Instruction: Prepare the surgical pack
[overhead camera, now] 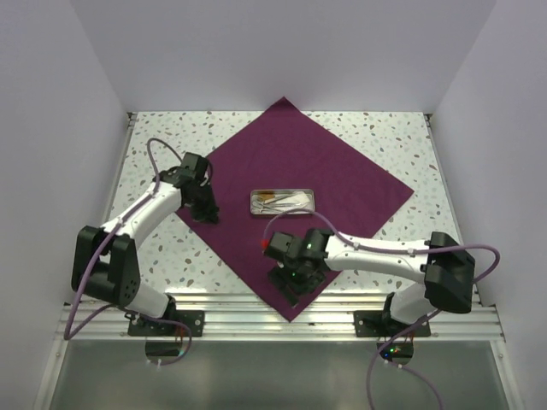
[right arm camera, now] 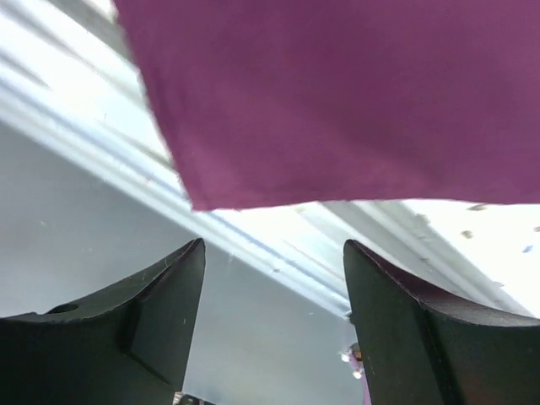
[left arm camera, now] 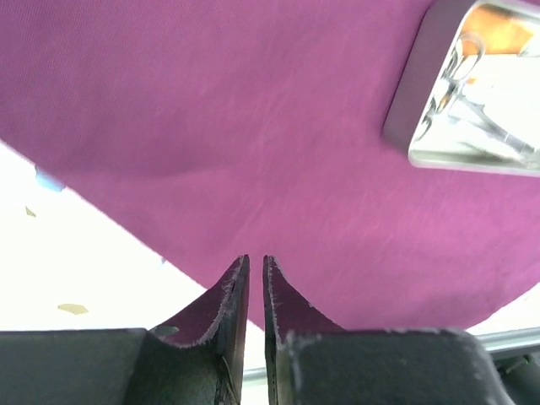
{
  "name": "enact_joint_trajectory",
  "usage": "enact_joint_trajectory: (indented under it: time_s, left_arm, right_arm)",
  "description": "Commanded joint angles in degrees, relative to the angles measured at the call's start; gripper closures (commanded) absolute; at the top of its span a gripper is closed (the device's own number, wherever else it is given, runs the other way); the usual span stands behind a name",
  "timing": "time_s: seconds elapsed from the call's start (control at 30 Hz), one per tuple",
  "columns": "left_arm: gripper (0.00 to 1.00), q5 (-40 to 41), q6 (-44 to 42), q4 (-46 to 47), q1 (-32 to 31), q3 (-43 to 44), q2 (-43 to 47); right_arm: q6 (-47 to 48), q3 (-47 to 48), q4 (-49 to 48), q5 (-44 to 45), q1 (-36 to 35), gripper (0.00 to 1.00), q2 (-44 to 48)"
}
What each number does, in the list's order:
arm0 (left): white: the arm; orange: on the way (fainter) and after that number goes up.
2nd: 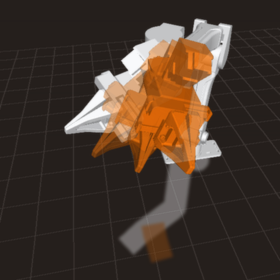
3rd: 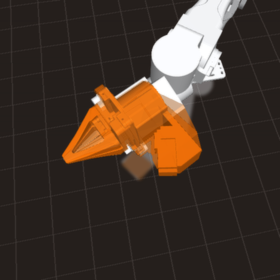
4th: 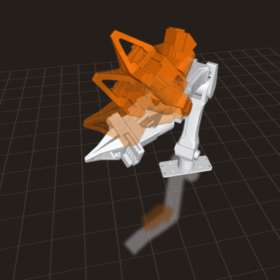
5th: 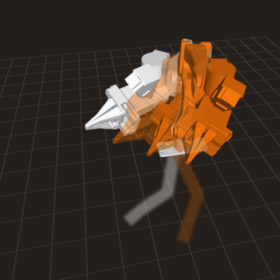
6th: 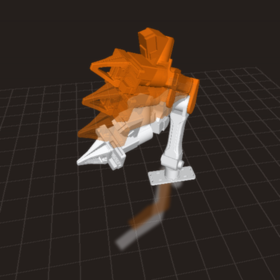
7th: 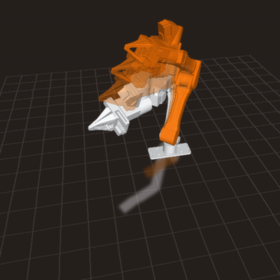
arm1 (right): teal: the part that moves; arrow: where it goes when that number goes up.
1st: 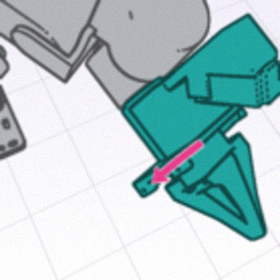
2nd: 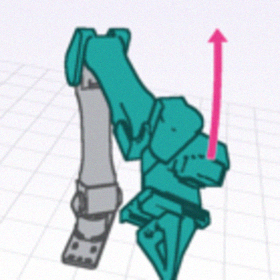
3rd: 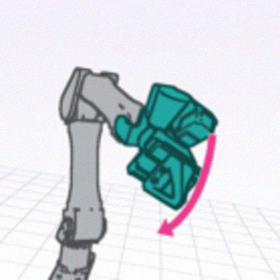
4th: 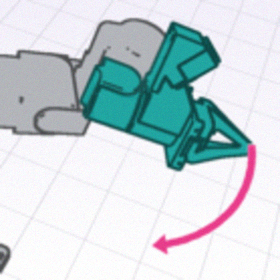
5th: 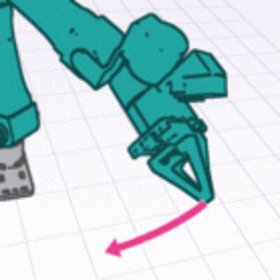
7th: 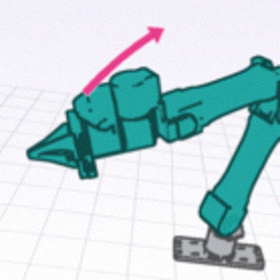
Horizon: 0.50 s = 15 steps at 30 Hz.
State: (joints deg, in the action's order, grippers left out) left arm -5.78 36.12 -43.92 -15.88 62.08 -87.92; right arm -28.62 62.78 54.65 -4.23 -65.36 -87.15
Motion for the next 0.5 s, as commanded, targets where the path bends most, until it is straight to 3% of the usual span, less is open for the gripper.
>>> enact_joint_trajectory:
  time_s: [0.0, 0.17, 0.3, 0.47]
  left_arm:
    - [0.84, -0.19, 2.02, 0.77, -0.03, -3.54, 5.99]
    - [0.83, -0.55, 2.9, 0.51, -0.03, -7.76, 10.04]
    - [0.83, -0.02, 3.08, -0.99, -0.03, -8.03, 13.03]
    - [0.82, 1.03, 3.08, -2.66, -0.03, -8.12, 15.49]
  right_arm:
    - [-6.62, -2.84, -8.23, 0.71, -7.39, 0.29, 2.52]
    - [-4.95, 1.36, -8.52, 6.42, -17.24, 0.32, -5.29]
    - [-4.42, 4.45, -5.88, 12.82, -19.27, 0.35, -11.88]
    - [-5.04, 3.84, -5.08, 16.18, -19.71, 0.38, -12.16]
